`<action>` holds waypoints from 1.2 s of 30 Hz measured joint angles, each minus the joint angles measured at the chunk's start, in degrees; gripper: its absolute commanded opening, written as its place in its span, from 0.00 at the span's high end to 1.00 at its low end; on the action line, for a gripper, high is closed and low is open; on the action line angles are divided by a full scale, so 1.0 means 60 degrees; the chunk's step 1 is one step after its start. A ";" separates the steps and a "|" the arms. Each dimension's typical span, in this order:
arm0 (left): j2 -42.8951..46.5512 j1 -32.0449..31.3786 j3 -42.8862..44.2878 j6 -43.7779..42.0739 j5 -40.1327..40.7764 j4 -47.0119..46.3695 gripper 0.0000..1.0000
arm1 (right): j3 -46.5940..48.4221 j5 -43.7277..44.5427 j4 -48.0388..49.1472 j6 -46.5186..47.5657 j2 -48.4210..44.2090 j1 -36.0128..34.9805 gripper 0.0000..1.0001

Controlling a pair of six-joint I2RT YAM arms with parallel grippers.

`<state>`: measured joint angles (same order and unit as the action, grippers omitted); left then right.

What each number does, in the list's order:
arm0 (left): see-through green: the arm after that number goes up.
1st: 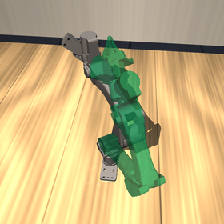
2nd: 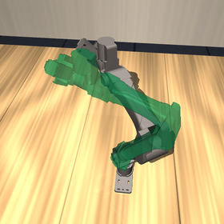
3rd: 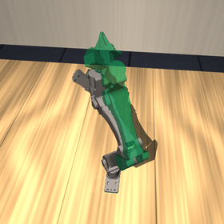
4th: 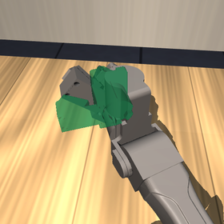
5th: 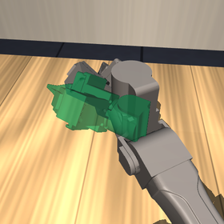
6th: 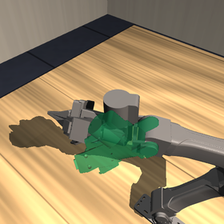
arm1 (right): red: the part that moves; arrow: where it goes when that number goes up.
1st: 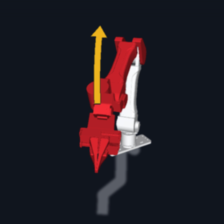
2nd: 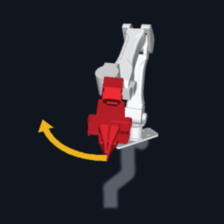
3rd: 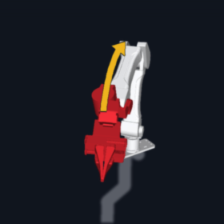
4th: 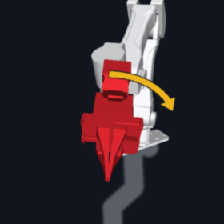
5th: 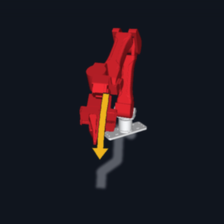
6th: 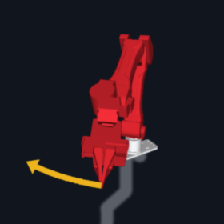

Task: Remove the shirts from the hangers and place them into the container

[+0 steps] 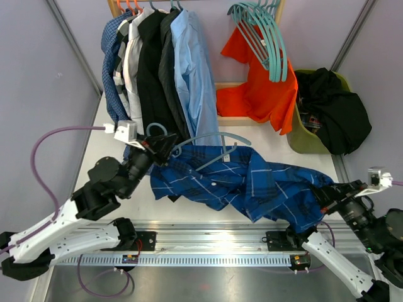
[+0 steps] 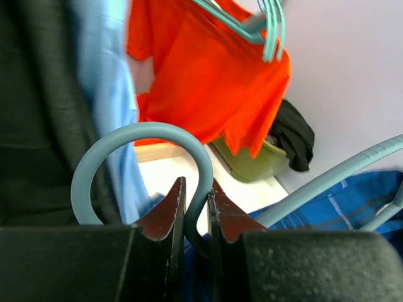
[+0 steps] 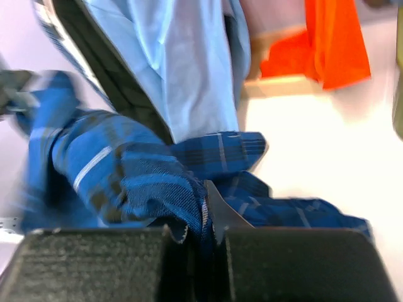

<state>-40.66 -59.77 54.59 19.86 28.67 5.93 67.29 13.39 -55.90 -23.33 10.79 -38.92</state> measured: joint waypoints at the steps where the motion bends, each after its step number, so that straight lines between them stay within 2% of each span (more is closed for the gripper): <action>1: 0.0197 0.0007 -0.0004 0.0029 0.0135 0.0120 1.00 | -0.0208 0.0124 0.0062 -0.0080 0.0025 -0.0011 1.00; 6: 0.0798 0.0142 -0.0171 0.0106 0.0605 0.0597 1.00 | -0.1971 0.0153 0.0940 -0.0594 0.0219 -0.0015 1.00; 10: 0.1202 0.0288 -0.0805 0.0335 0.0452 0.0532 1.00 | -0.3789 -0.0674 0.2149 -0.1056 0.1038 -0.0007 1.00; 15: 0.1184 0.0342 -0.2284 0.1162 -0.1005 -0.1858 1.00 | -0.5067 -0.2521 0.3687 -0.1239 0.3781 -0.0051 1.00; 18: 0.0466 0.0342 -0.2794 0.1716 -0.1730 -0.3719 1.00 | -0.5191 -0.2973 0.4131 -0.1177 0.4892 -0.0532 1.00; 23: -0.1468 0.0342 -0.2790 0.2481 -0.2466 -0.6787 1.00 | -0.5184 -0.3406 0.4830 -0.1042 0.5697 -0.1523 1.00; 27: -0.2397 0.0350 -0.2637 0.2998 -0.2714 -0.8182 1.00 | -0.5184 -0.3344 0.5133 -0.1045 0.6175 -0.2033 1.00; 32: -0.1985 0.0423 -0.2546 0.3442 -0.2754 -0.8477 1.00 | -0.5144 -0.2736 0.4863 -0.1031 0.6590 -0.2437 1.00; 36: -0.0608 0.0692 -0.3016 0.3989 -0.2626 -0.8856 1.00 | -0.5096 -0.2470 0.4761 -0.1009 0.7340 -0.2488 1.00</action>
<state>-44.31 -55.61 36.49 43.79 12.91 -47.20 36.71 -1.43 -27.33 -29.39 54.83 -53.84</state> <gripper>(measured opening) 0.148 0.036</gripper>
